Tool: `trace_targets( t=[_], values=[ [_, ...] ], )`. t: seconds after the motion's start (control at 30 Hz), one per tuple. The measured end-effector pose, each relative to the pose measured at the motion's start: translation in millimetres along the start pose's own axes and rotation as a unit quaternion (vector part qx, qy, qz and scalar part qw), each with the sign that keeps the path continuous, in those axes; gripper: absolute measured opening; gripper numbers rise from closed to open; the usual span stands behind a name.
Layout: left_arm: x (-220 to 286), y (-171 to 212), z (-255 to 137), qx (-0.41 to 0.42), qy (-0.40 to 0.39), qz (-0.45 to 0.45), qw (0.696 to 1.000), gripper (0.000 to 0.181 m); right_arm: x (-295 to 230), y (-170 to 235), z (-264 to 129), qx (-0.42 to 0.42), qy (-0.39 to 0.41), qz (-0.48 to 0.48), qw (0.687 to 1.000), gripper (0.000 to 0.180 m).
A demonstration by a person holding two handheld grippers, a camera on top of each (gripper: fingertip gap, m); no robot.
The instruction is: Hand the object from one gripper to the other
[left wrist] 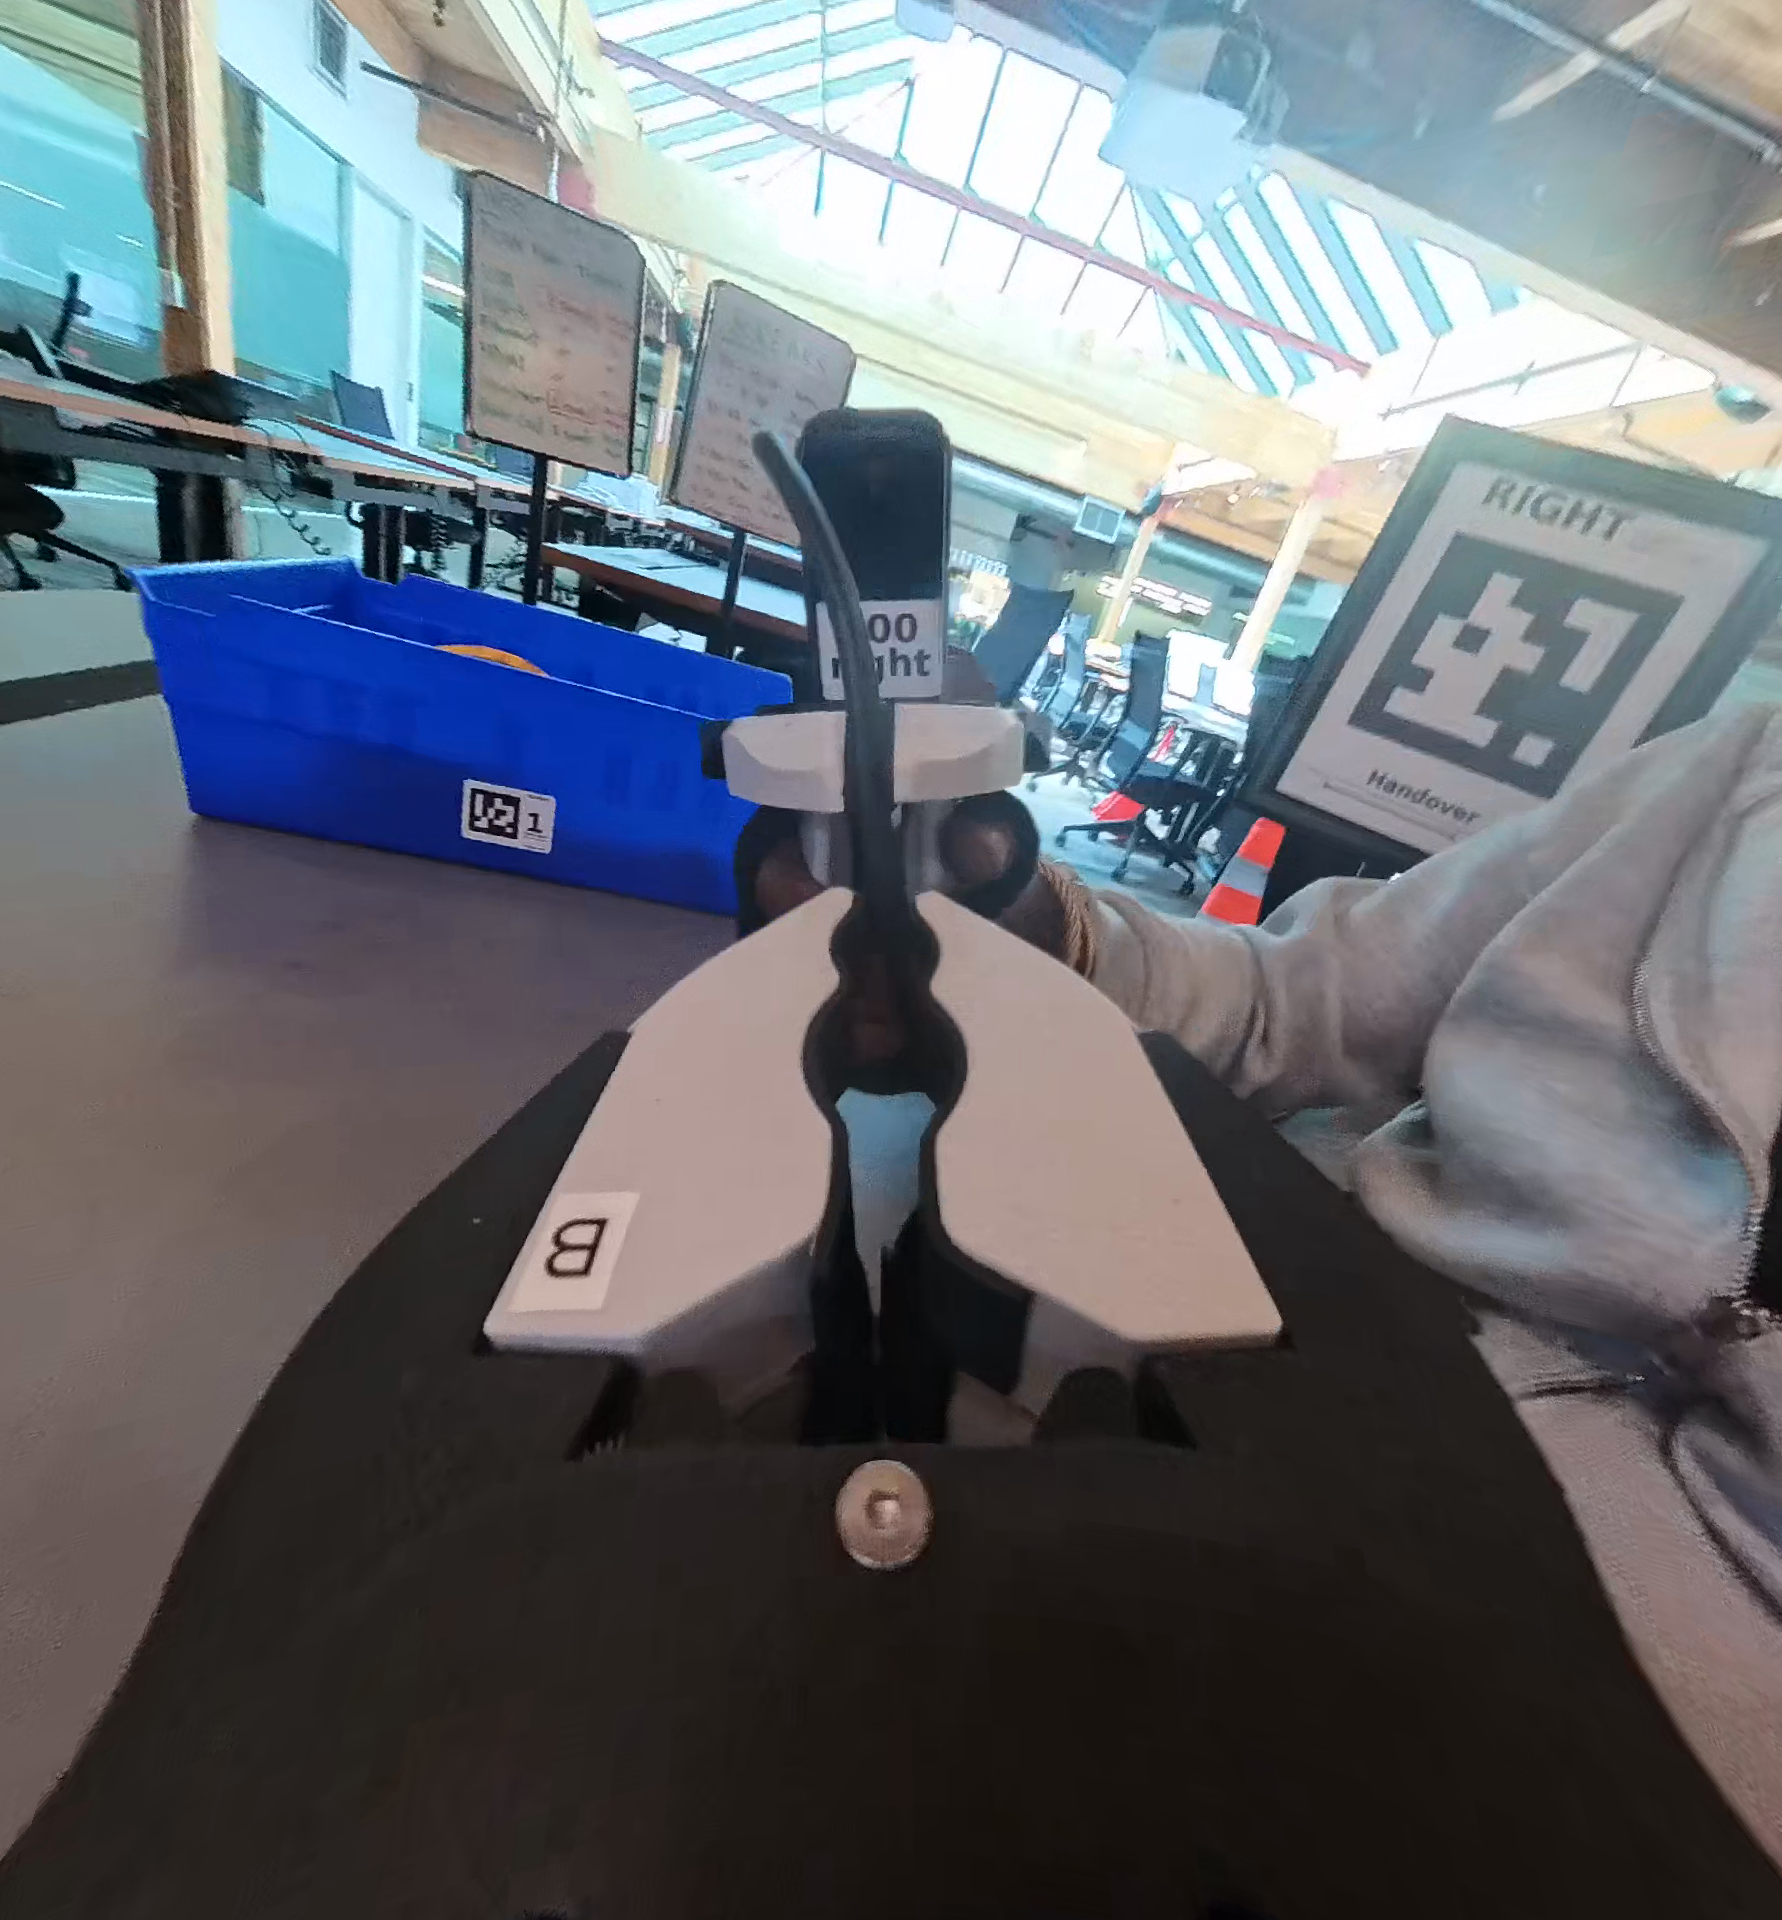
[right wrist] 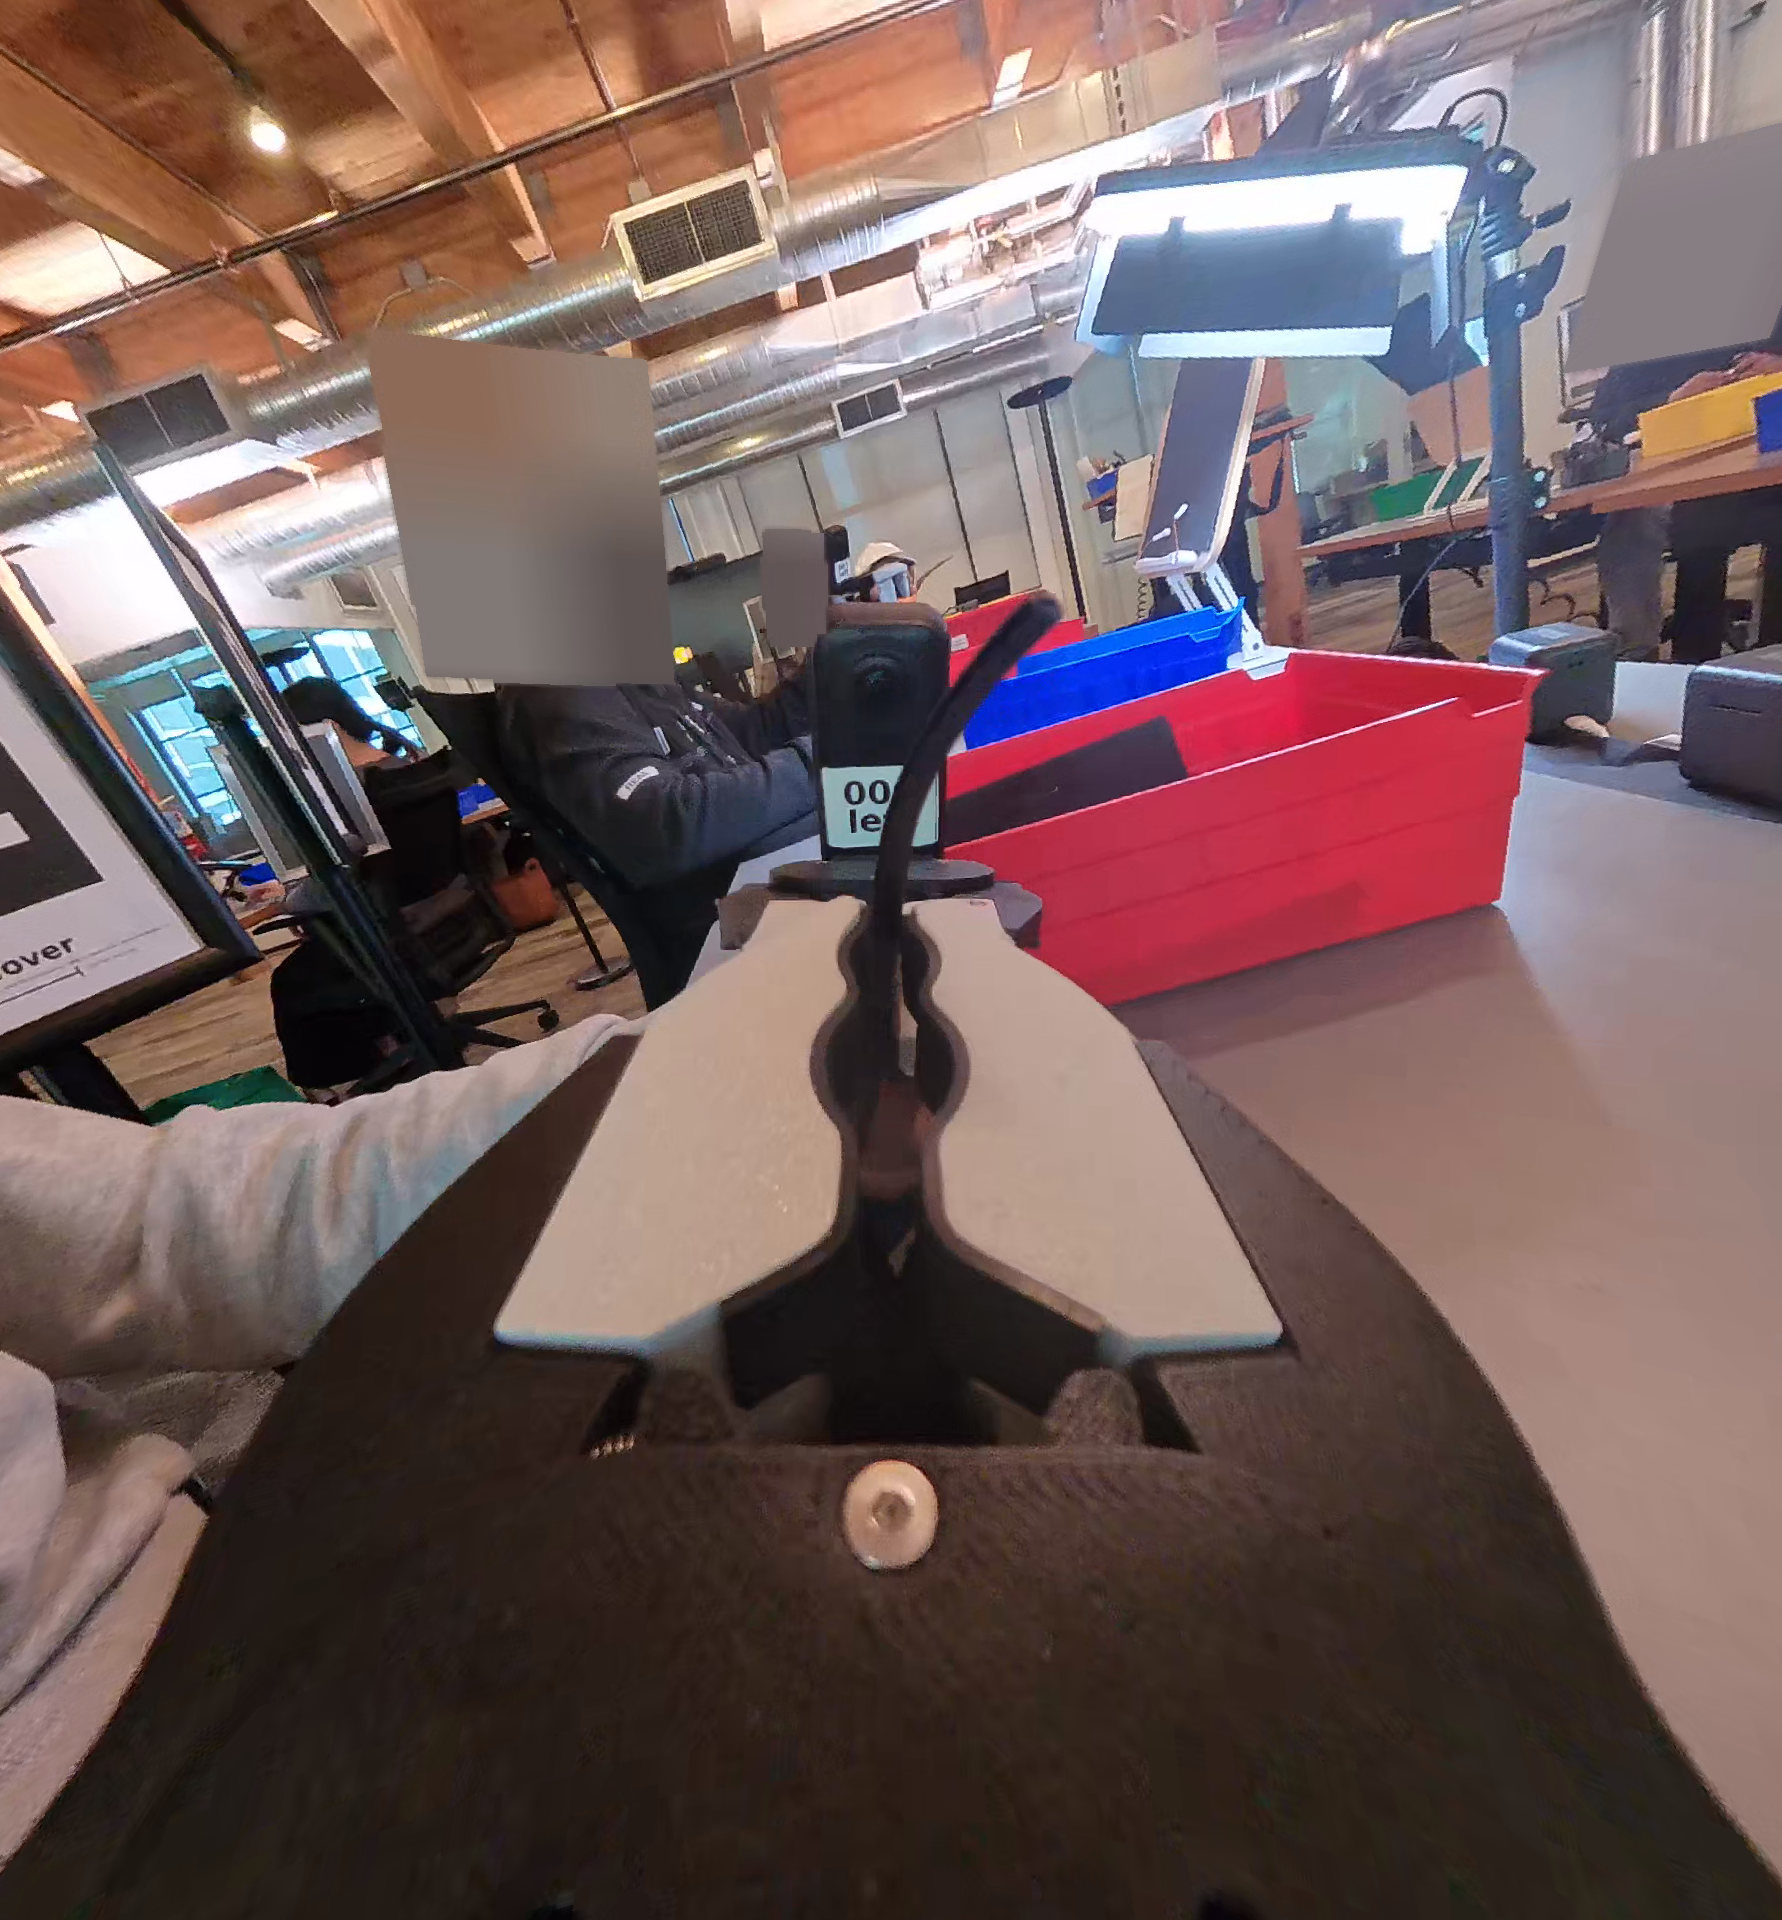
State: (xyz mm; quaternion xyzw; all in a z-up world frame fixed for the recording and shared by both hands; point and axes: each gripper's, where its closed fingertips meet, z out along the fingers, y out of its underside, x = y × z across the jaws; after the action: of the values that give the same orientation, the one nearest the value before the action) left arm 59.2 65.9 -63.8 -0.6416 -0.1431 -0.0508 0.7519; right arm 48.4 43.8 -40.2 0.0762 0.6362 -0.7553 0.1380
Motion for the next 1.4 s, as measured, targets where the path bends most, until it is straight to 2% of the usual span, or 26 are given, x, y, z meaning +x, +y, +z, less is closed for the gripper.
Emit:
trace_targets(
  t=[0.1, 0.17, 0.27, 0.37, 0.4, 0.43, 0.5, 0.57, 0.63, 0.77, 0.8, 0.9, 1.07, 1.17, 1.23, 1.33, 1.4],
  values=[
    [-2.0, -4.9, -3.0, 0.011, -0.009, 0.009, 1.0, 0.005, -0.2, -1.2, 1.0, 0.005, 0.0, 0.005, 1.0, 0.007],
    [-5.9, -13.8, -7.9, 0.036, -0.026, 0.017, 0.999, 0.005, 2.4, -0.7, 0.7, 0.003, 0.006, 0.017, 1.0, 0.028],
    [-10.2, -21.3, -13.6, 0.058, -0.043, 0.022, 0.997, 0.005, 1.9, 19.3, 4.6, -0.064, 0.001, 0.014, 0.998, 0.031],
    [-11.2, -17.8, -11.4, 0.047, -0.047, 0.024, 0.997, 0.005, -0.4, 37.2, 11.3, -0.109, 0.001, -0.003, 0.994, 0.026],
    [-10.6, -16.7, -10.5, 0.044, -0.045, 0.025, 0.998, 0.005, 0.5, 40.3, 12.3, -0.116, 0.006, -0.008, 0.993, 0.011],
    [-9.2, -17.5, -10.0, 0.048, -0.04, 0.022, 0.998, 0.005, 2.5, 41.0, 12.2, -0.118, 0.014, -0.015, 0.993, 0.006],
    [-10.0, -21.1, -11.5, 0.06, -0.043, 0.015, 0.997, 0.009, 3.9, 36.1, 10.3, -0.104, 0.018, -0.023, 0.994, 0.006],
    [-11.7, -21.5, -13.0, 0.063, -0.043, -0.002, 0.997, 0.021, 2.8, 23.6, 7.9, -0.068, 0.015, -0.024, 0.997, 0.006],
    [-6.9, -18.1, -10.2, 0.056, -0.015, -0.032, 0.998, 0.028, 1.9, 9.6, 4.5, -0.025, 0.013, -0.026, 0.999, 0.005],
    [-0.3, 6.4, 4.8, -0.015, 0.004, -0.022, 1.0, 0.032, -2.1, -2.5, 3.4, 0.026, 0.0, -0.019, 0.999, 0.005],
    [2.4, 10.6, 8.0, -0.026, 0.008, -0.012, 1.0, 0.03, -2.9, -1.0, 4.6, 0.023, -0.003, -0.018, 1.0, 0.005],
    [3.1, 11.7, 10.7, -0.026, 0.007, 0.01, 1.0, 0.005, -4.6, 5.8, 8.8, 0.007, -0.004, -0.029, 1.0, 0.006],
    [3.3, 5.6, 6.1, -0.014, 0.004, 0.022, 1.0, 0.004, -4.1, 0.0, 6.2, 0.02, -0.001, -0.026, 0.999, 0.007],
    [3.3, -8.3, -2.0, 0.022, 0.002, 0.021, 1.0, 0.003, 0.6, 2.4, 1.7, -0.005, 0.005, -0.013, 1.0, 0.024],
    [1.9, -13.7, -7.6, 0.035, -0.001, 0.018, 0.999, 0.003, 0.8, 11.1, -0.2, -0.047, -0.004, 0.001, 0.999, 0.029],
    [4.9, -20.8, -10.7, 0.058, 0.011, 0.01, 0.998, 0.003, -3.1, 29.0, 0.3, -0.109, -0.027, 0.018, 0.994, 0.028],
    [4.7, -22.2, -12.1, 0.061, 0.008, 0.014, 0.998, 0.003, -7.2, 35.2, 1.7, -0.124, -0.039, 0.011, 0.991, 0.006]
  ],
)
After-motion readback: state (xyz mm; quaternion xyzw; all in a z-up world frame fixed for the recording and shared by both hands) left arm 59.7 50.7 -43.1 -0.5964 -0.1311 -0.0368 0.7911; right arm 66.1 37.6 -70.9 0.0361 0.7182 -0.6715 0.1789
